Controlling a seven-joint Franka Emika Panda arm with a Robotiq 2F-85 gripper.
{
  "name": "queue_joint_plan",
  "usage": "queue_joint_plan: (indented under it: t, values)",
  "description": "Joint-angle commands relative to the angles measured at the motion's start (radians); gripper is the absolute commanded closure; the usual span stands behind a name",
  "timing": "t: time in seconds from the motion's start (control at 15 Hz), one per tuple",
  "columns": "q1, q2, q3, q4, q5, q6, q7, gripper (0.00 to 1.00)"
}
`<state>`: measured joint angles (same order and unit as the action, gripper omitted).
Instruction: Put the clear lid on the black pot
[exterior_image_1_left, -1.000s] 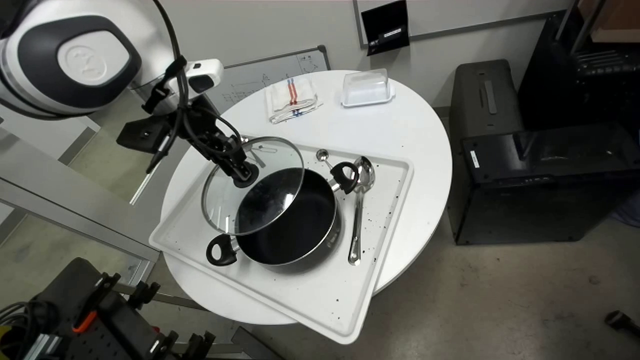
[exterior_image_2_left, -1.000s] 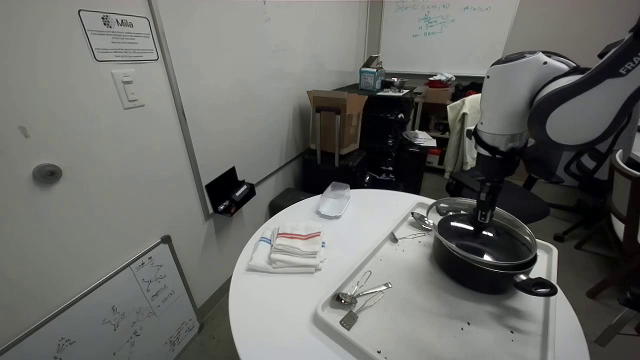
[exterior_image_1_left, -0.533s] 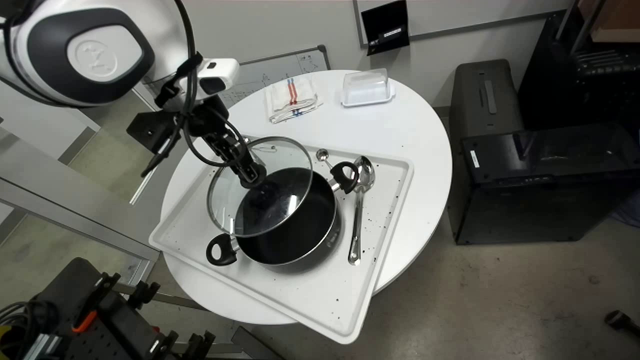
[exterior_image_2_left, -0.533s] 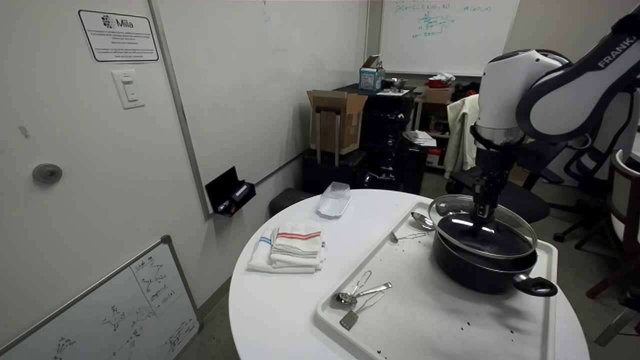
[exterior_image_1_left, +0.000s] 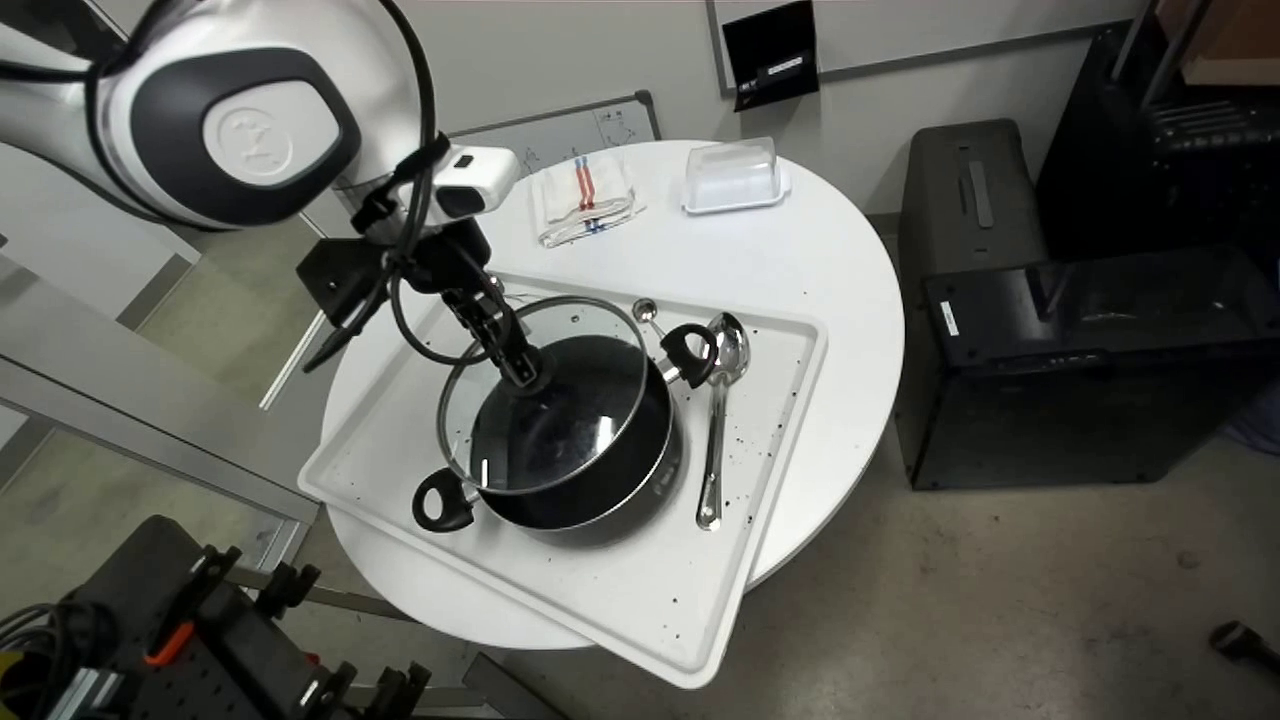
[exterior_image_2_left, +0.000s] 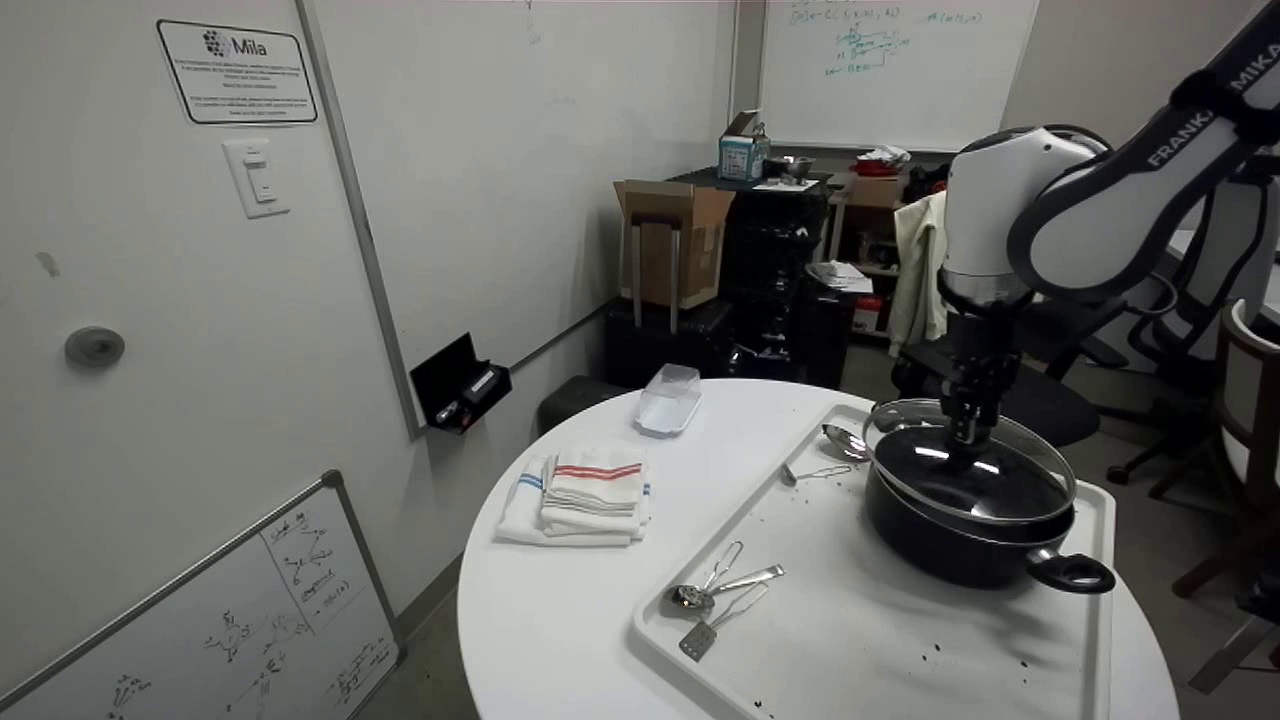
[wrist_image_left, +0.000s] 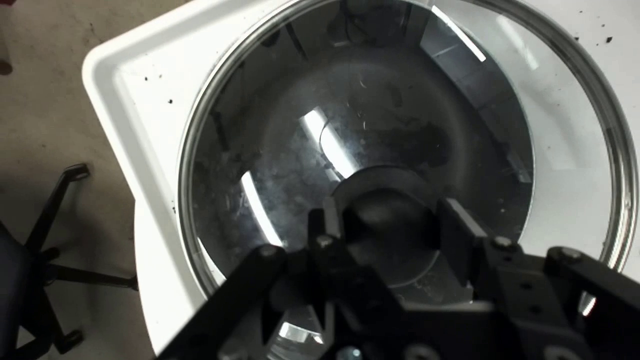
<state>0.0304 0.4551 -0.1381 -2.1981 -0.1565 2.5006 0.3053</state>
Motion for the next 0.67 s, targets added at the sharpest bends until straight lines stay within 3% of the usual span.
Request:
queue_joint_plan:
  t: [0.0,0.6]
  values:
    - [-0.009,0.023,-0.006,0.048,0.039,-0.054,0.013,0.76]
    - [-0.042,0.050,-0.005,0.076,0.107,-0.088,0.008,0.76]
